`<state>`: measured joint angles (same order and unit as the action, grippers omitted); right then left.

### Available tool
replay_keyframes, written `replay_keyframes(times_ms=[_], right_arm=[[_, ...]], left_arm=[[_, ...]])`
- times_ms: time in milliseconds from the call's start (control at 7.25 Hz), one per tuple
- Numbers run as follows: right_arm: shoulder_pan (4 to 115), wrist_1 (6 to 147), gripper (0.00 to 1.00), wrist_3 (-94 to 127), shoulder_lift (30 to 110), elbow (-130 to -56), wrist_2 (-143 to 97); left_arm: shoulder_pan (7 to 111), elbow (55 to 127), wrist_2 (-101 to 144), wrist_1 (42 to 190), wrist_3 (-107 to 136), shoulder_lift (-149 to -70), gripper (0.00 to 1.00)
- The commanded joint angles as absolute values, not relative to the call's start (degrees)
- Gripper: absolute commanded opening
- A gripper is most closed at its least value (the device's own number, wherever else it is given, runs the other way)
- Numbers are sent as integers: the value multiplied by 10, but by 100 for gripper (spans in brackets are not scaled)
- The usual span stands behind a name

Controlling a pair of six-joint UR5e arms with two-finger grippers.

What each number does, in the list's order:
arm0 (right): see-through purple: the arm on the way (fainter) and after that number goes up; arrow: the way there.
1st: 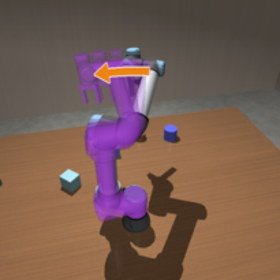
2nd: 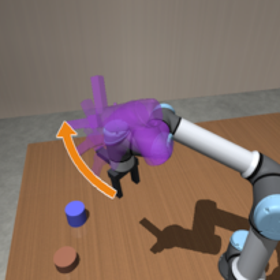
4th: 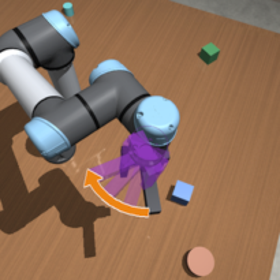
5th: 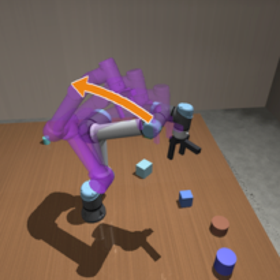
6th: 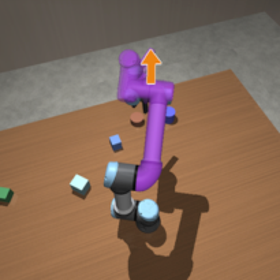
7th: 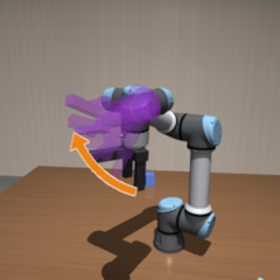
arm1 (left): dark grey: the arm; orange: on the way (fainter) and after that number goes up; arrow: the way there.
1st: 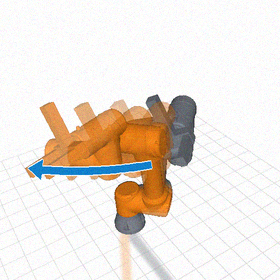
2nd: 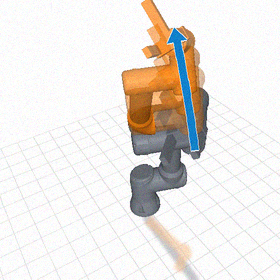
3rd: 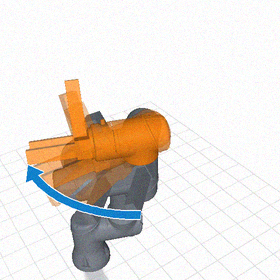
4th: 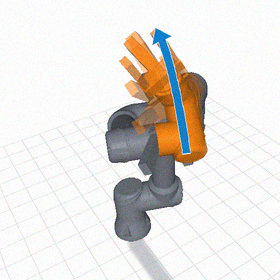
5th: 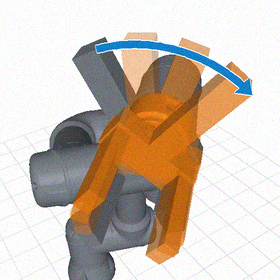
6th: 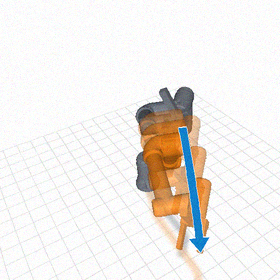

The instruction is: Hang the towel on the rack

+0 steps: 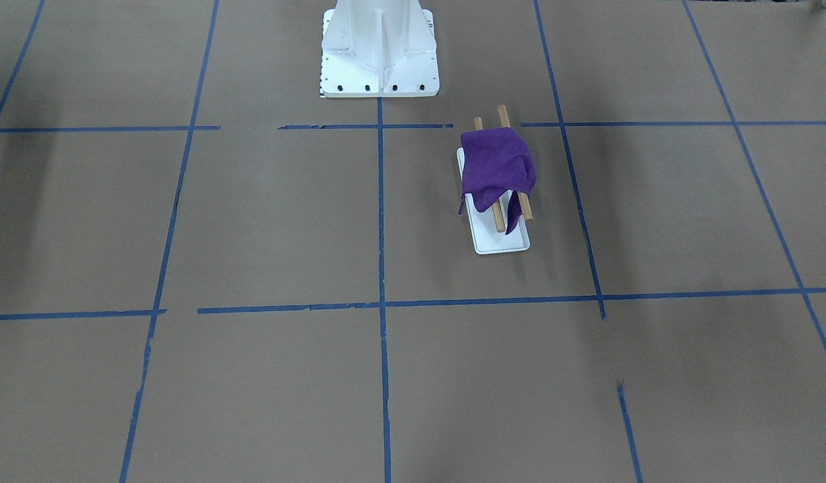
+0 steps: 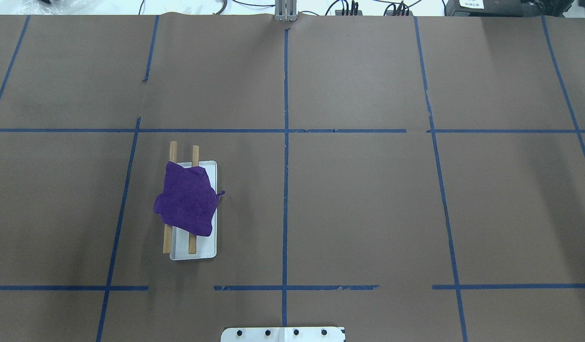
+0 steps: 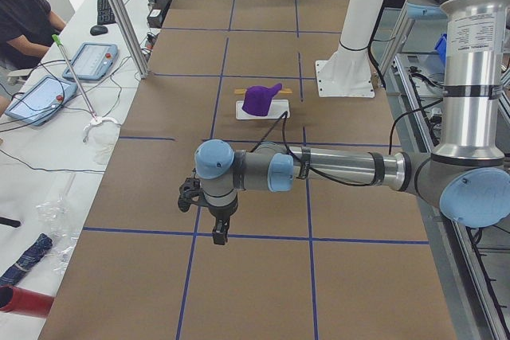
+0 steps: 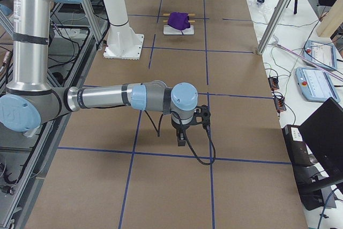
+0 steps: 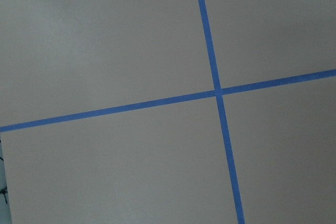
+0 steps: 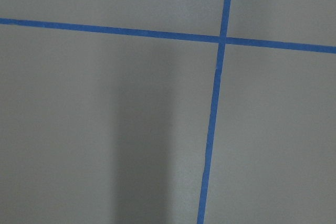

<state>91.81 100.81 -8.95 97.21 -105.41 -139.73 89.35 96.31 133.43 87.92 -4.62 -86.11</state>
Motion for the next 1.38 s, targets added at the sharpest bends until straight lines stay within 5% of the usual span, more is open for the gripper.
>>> replay_keyframes(times_ms=[0,1241], right_arm=[[921,1008,100,-90,969,-1054,-1397],[928,905,100,-50,976,-997,-1396]], left_arm=[[893,962,1365,879,-43,-846,100],[894,971,1362,880,-33,-856,100]])
